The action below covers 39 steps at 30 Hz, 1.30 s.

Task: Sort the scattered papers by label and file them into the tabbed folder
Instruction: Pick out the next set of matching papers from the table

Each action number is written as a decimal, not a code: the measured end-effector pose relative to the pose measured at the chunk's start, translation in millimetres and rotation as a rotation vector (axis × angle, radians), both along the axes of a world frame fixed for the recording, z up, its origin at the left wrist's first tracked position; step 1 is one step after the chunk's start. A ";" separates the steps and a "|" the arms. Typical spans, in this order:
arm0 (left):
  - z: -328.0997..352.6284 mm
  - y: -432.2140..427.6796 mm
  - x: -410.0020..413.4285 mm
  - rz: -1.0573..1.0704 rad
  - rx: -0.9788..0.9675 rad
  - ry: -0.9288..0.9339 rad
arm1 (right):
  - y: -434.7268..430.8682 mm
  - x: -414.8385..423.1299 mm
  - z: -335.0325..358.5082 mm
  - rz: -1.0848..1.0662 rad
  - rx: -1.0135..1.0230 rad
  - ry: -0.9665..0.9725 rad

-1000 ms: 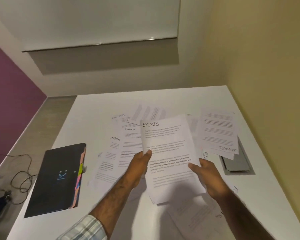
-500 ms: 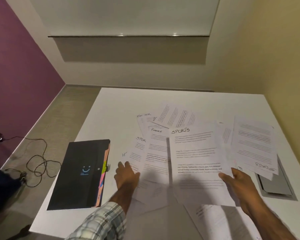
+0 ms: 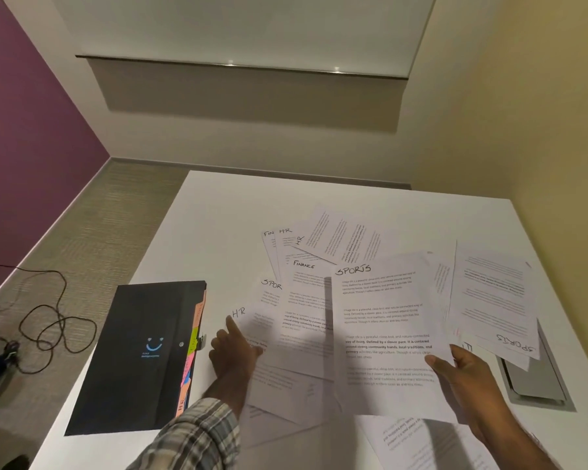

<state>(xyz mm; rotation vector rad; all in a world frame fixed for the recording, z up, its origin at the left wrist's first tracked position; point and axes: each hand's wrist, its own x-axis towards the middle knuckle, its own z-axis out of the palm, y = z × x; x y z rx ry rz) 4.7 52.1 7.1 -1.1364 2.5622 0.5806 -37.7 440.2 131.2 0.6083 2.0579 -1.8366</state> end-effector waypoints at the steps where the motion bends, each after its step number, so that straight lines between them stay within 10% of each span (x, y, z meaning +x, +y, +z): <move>1: -1.5 -1.8 -0.8 0.020 0.026 0.024 | 1.2 -0.2 0.1 0.004 0.008 0.004; 21: 129.9 -40.3 54.5 -0.059 0.008 0.302 | 13.8 18.7 21.5 -0.053 -0.105 0.058; 30: 211.2 16.1 82.2 0.240 0.561 0.708 | -24.6 19.4 42.0 0.043 -0.246 0.069; 39: 221.0 102.1 69.4 0.249 1.070 0.732 | -32.4 19.4 73.2 0.189 -0.324 0.091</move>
